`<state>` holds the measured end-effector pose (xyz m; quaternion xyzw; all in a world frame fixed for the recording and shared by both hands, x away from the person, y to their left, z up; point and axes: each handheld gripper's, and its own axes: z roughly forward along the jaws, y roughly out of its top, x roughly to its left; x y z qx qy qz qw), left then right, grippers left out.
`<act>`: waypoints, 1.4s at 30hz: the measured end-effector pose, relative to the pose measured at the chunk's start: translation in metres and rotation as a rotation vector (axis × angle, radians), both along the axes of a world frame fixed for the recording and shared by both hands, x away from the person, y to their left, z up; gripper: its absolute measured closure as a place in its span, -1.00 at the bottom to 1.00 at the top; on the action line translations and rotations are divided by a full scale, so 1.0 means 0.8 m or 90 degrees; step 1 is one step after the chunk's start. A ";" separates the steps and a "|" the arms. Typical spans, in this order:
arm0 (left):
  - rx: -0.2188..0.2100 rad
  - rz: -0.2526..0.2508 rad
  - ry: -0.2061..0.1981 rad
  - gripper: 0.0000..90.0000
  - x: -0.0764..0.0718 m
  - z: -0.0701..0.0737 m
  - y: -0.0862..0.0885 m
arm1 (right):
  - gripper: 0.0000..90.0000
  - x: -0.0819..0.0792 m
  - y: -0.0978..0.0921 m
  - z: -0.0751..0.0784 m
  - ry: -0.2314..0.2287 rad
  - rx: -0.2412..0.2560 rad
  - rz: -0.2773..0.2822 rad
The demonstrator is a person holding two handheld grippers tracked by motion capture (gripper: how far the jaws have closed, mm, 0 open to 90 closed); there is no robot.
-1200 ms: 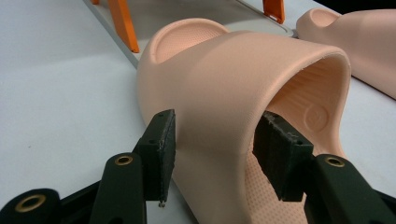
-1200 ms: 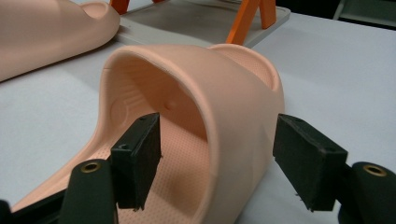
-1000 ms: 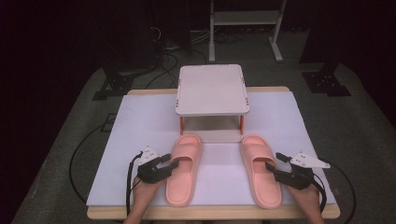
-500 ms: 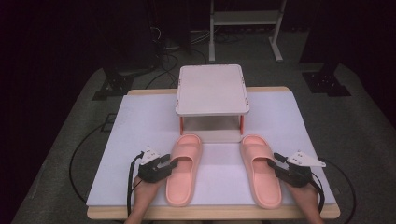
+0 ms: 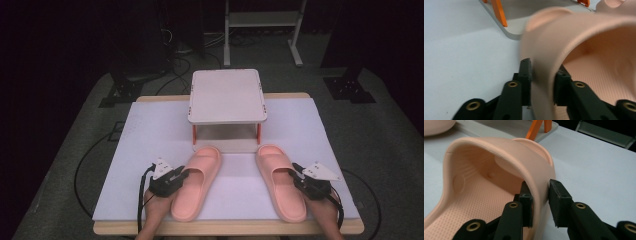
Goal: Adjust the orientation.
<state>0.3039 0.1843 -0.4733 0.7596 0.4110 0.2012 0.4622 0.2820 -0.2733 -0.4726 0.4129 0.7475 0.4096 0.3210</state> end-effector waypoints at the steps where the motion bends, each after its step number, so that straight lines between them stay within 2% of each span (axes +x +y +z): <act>1: 0.001 0.000 -0.002 0.65 -0.001 0.000 0.000 | 0.64 0.000 0.000 0.000 -0.002 -0.003 -0.002; 8: -0.008 0.005 0.002 0.70 0.000 0.000 0.002 | 0.72 0.000 0.001 0.000 -0.004 -0.011 -0.015; 12: -0.023 0.000 0.006 0.79 -0.001 0.000 0.004 | 0.79 -0.001 0.002 0.000 -0.001 -0.013 -0.015; 17: -0.025 -0.003 0.003 0.79 -0.002 0.002 0.005 | 0.83 -0.001 0.002 0.001 0.003 -0.017 -0.017; 26: -0.040 -0.016 -0.001 0.83 -0.004 0.009 0.010 | 0.86 -0.006 0.004 0.009 0.006 -0.007 -0.002; 29: -0.049 -0.028 0.002 0.84 -0.003 0.012 0.011 | 0.86 -0.009 0.003 0.013 0.011 0.007 0.005; 35: -0.058 -0.031 -0.008 0.84 -0.004 0.020 0.017 | 0.86 -0.010 -0.003 0.022 0.012 0.030 0.013; 42: -0.060 -0.037 -0.017 0.83 -0.004 0.033 0.025 | 0.86 -0.010 -0.005 0.042 0.011 0.058 0.041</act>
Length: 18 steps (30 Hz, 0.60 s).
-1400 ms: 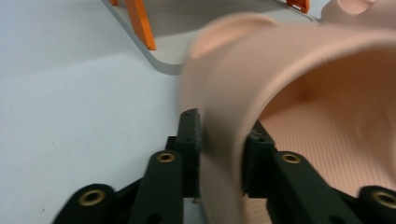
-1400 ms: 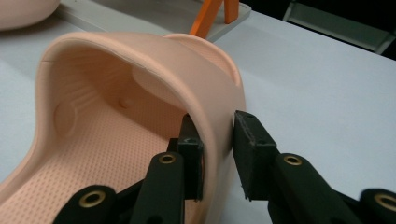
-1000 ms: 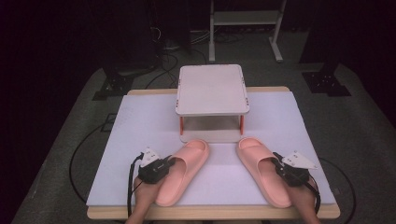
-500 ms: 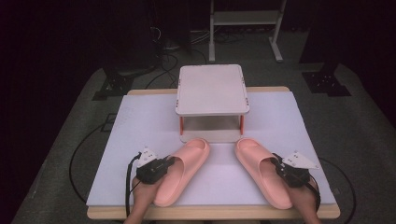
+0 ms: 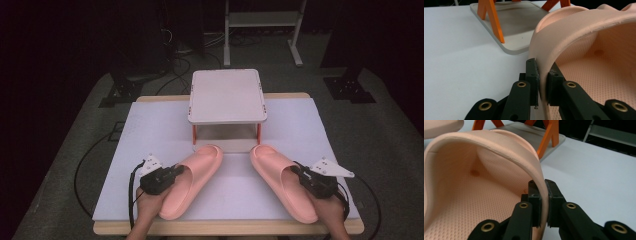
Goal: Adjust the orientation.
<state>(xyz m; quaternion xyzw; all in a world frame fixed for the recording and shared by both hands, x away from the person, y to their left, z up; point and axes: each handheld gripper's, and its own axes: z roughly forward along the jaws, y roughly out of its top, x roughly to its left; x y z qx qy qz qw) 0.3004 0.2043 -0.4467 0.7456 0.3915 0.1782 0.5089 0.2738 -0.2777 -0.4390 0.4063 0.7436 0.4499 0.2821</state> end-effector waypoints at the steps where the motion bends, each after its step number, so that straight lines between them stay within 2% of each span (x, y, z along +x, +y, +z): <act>1: -0.001 0.000 -0.002 0.84 0.000 0.002 0.001 | 0.86 0.000 0.000 0.004 -0.002 0.000 0.003; 9: 0.009 -0.020 -0.022 0.83 0.001 0.033 0.004 | 0.86 -0.001 0.001 0.038 -0.009 0.026 0.031; 12: 0.008 -0.028 -0.028 0.83 0.001 0.050 0.008 | 0.86 -0.001 0.000 0.053 -0.006 0.028 0.038; 14: 0.009 -0.030 -0.029 0.83 0.001 0.054 0.009 | 0.86 0.000 0.000 0.059 -0.006 0.029 0.039; 15: 0.011 -0.033 -0.034 0.83 0.001 0.065 0.013 | 0.86 0.000 0.000 0.064 -0.009 0.027 0.039; 16: 0.009 -0.033 -0.039 0.83 0.001 0.075 0.017 | 0.86 0.000 -0.001 0.080 -0.013 0.031 0.046; 18: 0.005 -0.033 -0.046 0.83 0.001 0.086 0.020 | 0.86 0.001 -0.002 0.088 -0.017 0.031 0.050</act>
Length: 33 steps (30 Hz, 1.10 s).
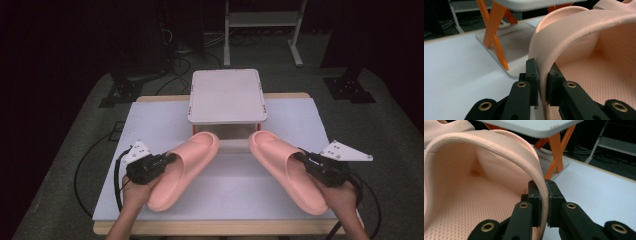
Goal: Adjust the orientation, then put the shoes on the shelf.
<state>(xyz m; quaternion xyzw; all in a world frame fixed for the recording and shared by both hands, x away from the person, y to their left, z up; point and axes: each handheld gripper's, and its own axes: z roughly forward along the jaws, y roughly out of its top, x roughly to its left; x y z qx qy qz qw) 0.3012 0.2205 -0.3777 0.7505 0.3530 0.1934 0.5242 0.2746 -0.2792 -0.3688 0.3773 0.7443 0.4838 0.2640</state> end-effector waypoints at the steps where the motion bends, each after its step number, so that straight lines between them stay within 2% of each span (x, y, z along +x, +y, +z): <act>1: 0.001 0.000 -0.003 0.83 0.000 0.004 0.001 | 0.86 0.000 0.000 0.006 -0.003 0.000 0.001; 8: 0.002 -0.012 -0.019 0.84 -0.001 0.033 0.006 | 0.86 0.003 0.003 0.028 -0.012 0.001 0.021; 16: 0.002 -0.016 -0.027 0.83 -0.001 0.048 0.006 | 0.86 0.003 0.012 0.044 -0.017 0.002 0.046; 24: 0.003 -0.029 -0.025 0.83 0.007 0.062 0.006 | 0.86 0.009 0.020 0.059 -0.024 0.010 0.056; 33: -0.001 -0.026 -0.032 0.84 0.015 0.079 0.007 | 0.86 0.018 0.027 0.076 -0.038 0.011 0.063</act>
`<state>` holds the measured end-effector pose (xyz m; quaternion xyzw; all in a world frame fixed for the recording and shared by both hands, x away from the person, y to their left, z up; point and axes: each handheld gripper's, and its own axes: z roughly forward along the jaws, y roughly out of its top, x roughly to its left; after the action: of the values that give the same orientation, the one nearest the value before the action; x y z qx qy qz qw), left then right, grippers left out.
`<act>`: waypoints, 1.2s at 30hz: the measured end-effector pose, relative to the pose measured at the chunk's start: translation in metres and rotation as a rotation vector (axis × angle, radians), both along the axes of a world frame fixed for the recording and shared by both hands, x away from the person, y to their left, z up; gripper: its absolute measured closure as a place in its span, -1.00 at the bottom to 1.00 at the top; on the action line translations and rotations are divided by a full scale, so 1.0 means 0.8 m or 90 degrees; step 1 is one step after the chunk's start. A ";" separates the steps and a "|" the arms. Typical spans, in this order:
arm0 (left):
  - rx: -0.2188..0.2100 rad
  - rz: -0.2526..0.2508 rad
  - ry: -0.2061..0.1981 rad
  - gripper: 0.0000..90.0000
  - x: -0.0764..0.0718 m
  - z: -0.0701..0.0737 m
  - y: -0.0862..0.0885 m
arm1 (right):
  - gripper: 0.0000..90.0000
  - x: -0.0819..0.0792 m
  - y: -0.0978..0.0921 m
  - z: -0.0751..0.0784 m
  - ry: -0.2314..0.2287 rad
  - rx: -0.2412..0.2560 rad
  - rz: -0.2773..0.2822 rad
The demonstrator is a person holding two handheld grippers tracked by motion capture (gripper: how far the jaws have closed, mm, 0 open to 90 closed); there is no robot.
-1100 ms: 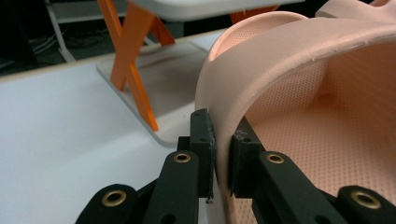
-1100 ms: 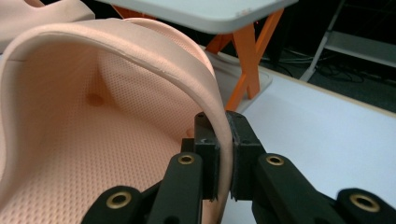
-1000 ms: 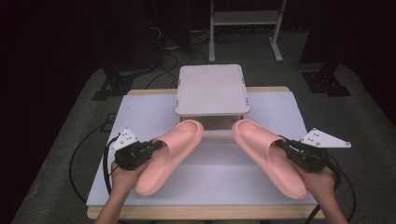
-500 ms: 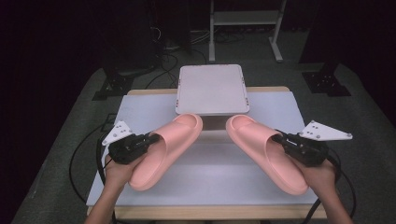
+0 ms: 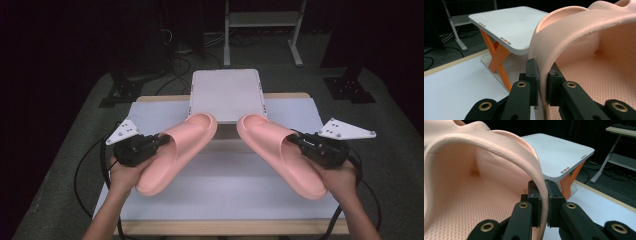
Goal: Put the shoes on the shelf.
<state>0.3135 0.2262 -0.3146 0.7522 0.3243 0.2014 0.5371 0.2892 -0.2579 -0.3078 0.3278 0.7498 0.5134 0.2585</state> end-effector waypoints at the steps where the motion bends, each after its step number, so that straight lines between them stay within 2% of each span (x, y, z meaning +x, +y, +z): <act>1: 0.000 0.000 -0.001 0.84 0.002 0.002 0.000 | 0.86 0.001 0.000 0.001 -0.002 0.001 0.001; 10: -0.014 0.002 -0.001 0.84 0.019 0.016 -0.001 | 0.86 0.015 0.005 0.014 -0.005 -0.004 -0.004; 21: -0.020 0.016 0.004 0.84 0.039 0.023 -0.002 | 0.86 0.037 0.010 0.025 -0.006 0.003 -0.011; 27: -0.004 0.024 0.005 0.84 0.054 0.029 -0.005 | 0.86 0.055 0.015 0.030 0.000 -0.001 -0.018; 36: -0.004 0.041 0.014 0.84 0.078 0.032 -0.008 | 0.86 0.080 0.025 0.035 0.005 -0.013 -0.027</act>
<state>0.3758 0.2201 -0.2891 0.7420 0.3549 0.2093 0.5289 0.3534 -0.2377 -0.2797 0.3432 0.7488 0.4987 0.2698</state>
